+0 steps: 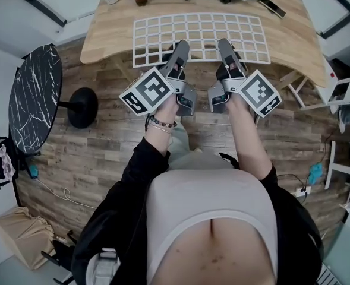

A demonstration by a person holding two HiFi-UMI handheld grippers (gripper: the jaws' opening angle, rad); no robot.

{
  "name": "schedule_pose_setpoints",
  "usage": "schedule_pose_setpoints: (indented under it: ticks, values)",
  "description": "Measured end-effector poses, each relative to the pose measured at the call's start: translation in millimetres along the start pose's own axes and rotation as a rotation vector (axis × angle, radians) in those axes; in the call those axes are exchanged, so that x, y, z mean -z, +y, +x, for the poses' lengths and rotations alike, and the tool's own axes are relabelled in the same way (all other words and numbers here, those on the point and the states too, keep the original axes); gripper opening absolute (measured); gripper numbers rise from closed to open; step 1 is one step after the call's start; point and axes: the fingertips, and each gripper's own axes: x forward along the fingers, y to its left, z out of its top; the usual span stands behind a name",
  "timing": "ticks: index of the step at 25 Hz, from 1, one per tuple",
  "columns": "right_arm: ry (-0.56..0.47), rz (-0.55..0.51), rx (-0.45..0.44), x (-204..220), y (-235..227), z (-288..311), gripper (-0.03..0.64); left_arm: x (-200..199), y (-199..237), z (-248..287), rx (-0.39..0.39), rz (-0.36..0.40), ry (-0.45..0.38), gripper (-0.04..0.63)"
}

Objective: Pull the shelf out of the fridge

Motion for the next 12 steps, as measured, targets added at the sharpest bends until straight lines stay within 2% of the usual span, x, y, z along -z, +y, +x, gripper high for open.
schedule_pose_setpoints:
  ticks: [12]
  values:
    - [-0.018,-0.003,0.005,-1.7,20.2,-41.7,0.118,9.3,-31.5,-28.8,0.015,0.032,0.023,0.121]
